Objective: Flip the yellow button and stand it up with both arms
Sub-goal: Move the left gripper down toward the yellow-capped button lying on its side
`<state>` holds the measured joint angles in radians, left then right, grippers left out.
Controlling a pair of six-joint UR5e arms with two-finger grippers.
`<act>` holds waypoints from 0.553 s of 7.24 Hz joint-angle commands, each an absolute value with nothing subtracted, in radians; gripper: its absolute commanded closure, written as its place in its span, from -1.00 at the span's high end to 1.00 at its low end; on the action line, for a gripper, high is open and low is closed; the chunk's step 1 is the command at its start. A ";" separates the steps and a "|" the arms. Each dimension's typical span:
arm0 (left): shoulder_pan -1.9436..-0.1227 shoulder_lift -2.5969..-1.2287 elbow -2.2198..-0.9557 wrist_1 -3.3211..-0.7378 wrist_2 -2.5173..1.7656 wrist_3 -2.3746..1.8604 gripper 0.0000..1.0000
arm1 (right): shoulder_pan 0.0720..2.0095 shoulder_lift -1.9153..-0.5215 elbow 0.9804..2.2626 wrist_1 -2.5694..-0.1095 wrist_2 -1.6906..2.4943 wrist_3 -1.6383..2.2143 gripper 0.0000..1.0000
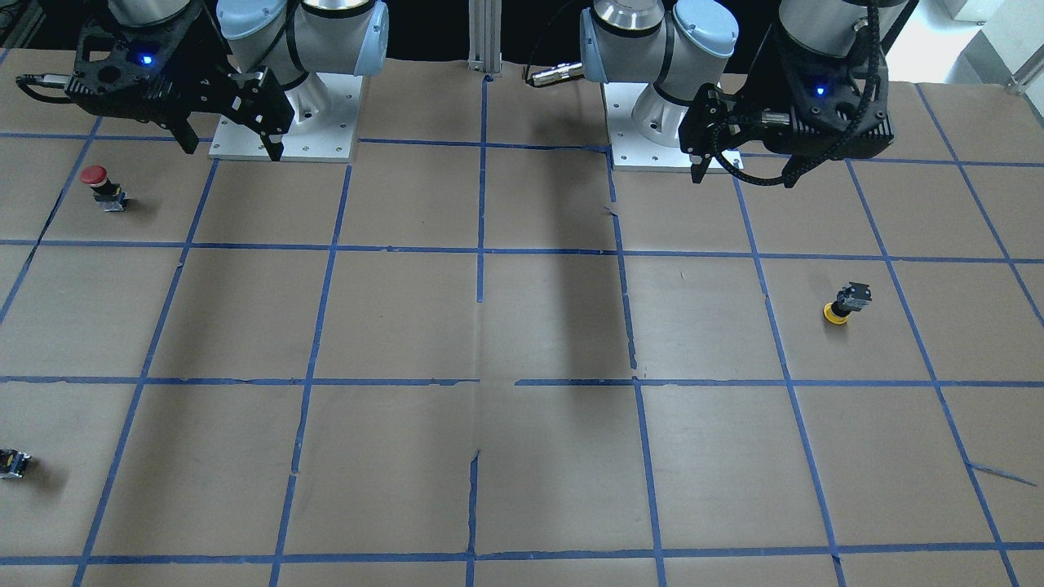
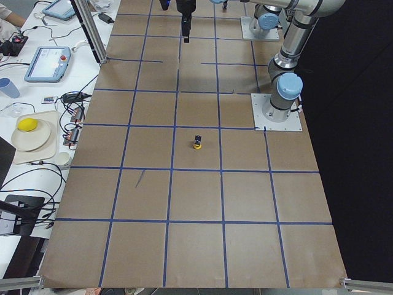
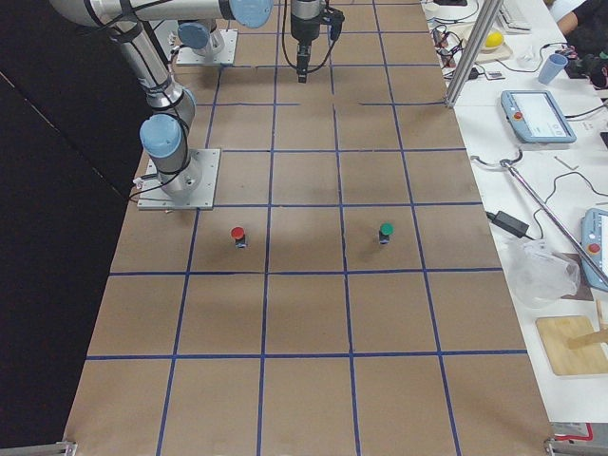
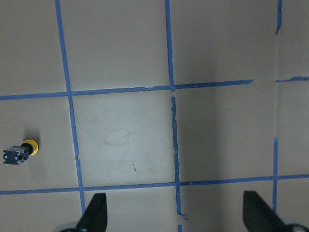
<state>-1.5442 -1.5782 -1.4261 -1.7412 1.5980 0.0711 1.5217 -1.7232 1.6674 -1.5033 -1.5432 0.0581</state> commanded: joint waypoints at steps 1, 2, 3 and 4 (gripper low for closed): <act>-1.545 -1.569 -1.430 -1.740 1.598 0.057 0.99 | 1.522 -1.723 1.666 -1.505 -1.545 0.052 1.00; -1.542 -1.566 -1.431 -1.740 1.598 0.057 0.99 | 1.522 -1.726 1.666 -1.505 -1.543 0.058 1.00; -1.534 -1.566 -1.431 -1.740 1.597 0.058 0.99 | 1.522 -1.720 1.666 -1.505 -1.545 0.048 1.00; -1.520 -1.568 -1.437 -1.741 1.600 0.073 0.99 | 1.522 -1.720 1.666 -1.506 -1.546 0.046 1.00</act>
<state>-1.5333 -1.5675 -1.4326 -1.7399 1.5980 0.0619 1.5217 -1.7212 1.6660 -1.5052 -1.5448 0.0501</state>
